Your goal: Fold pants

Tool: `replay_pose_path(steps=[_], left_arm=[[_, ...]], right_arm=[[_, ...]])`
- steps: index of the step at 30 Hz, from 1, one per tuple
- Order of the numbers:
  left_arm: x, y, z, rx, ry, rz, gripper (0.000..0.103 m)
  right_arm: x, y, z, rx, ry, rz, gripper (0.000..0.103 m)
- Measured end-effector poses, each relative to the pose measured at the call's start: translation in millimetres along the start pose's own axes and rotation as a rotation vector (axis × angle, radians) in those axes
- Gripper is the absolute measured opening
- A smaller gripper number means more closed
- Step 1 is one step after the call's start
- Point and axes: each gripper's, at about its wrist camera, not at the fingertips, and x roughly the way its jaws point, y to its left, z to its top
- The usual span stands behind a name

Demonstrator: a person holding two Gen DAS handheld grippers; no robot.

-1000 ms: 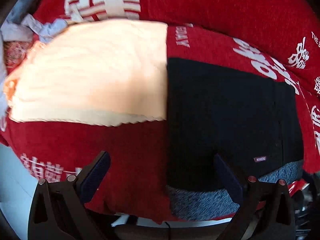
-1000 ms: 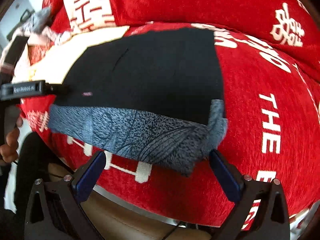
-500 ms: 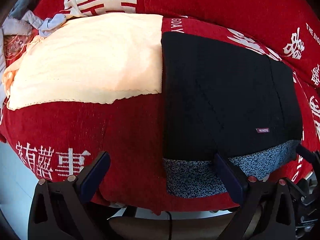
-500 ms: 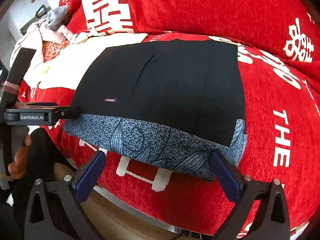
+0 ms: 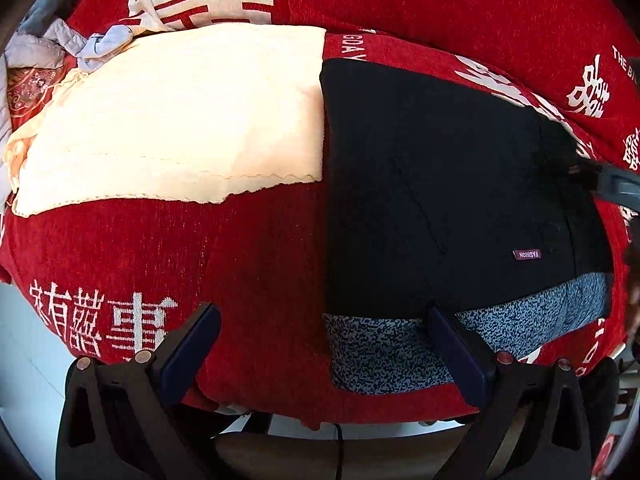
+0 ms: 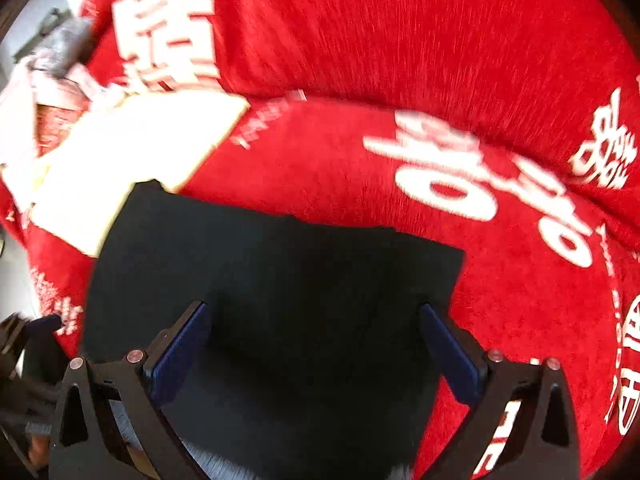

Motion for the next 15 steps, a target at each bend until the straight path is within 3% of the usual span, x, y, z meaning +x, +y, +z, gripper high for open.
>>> replay_pose_path(steps=[4, 9, 15], left_arm=[[-4, 0, 1, 0.009, -0.005, 0.008, 0.103], [-23, -11, 1, 0.019, -0.042, -0.031, 0.103], [-29, -37, -3, 0.072, -0.060, 0.002, 0.103]], right_arm=[[-16, 0, -6, 0.030, -0.028, -0.010, 0.103], [-64, 0, -44, 0.075, -0.111, -0.029, 0.103], [-88, -1, -88, 0.167, -0.095, -0.057, 0.103]])
